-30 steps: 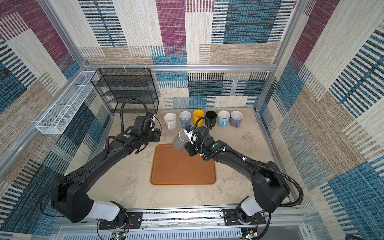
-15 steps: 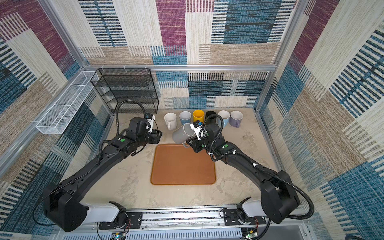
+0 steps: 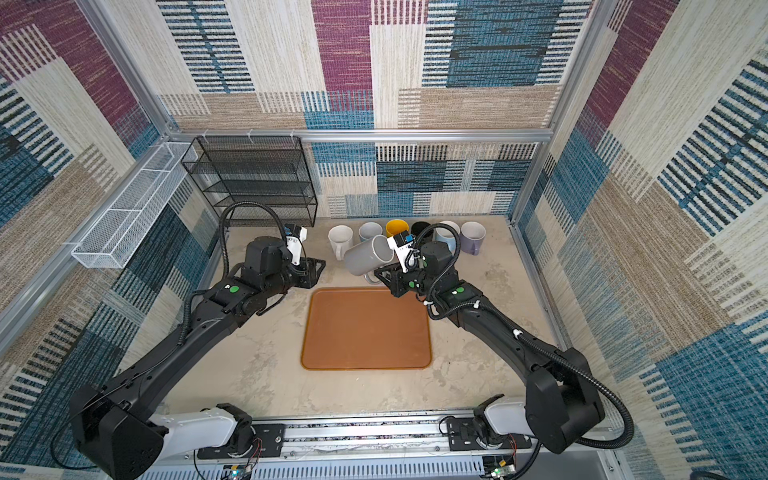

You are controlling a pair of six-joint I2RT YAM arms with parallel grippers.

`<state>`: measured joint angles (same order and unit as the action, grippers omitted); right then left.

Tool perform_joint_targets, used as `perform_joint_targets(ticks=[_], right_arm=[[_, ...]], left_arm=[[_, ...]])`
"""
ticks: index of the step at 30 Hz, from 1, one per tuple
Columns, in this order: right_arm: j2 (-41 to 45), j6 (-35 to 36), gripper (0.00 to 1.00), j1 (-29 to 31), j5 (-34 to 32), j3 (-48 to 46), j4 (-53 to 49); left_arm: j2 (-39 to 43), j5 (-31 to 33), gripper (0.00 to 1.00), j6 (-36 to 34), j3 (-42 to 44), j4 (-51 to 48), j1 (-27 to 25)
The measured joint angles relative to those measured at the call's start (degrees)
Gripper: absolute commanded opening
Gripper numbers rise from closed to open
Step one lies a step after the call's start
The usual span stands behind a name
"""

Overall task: Turn the mug right side up
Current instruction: 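Lift the grey mug off the tray with the right gripper toward the left gripper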

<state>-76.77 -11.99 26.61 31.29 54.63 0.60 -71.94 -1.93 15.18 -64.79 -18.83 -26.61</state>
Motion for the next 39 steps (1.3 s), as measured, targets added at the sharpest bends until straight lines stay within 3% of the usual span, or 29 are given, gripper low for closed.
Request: perform_joint_targets(ticks=[25, 39], right_arm=[[-1.25, -3.61, 0.00, -2.80, 6.75, 4.57, 7.61], [-1.79, -5.40, 0.00, -3.61, 10.56, 6.82, 11.37]], left_arm=[[3.65, -4.50, 0.47, -0.09, 2.05, 3.15, 0.31], [6.84, -19.39, 0.45, 3.85, 9.79, 16.22, 5.16]])
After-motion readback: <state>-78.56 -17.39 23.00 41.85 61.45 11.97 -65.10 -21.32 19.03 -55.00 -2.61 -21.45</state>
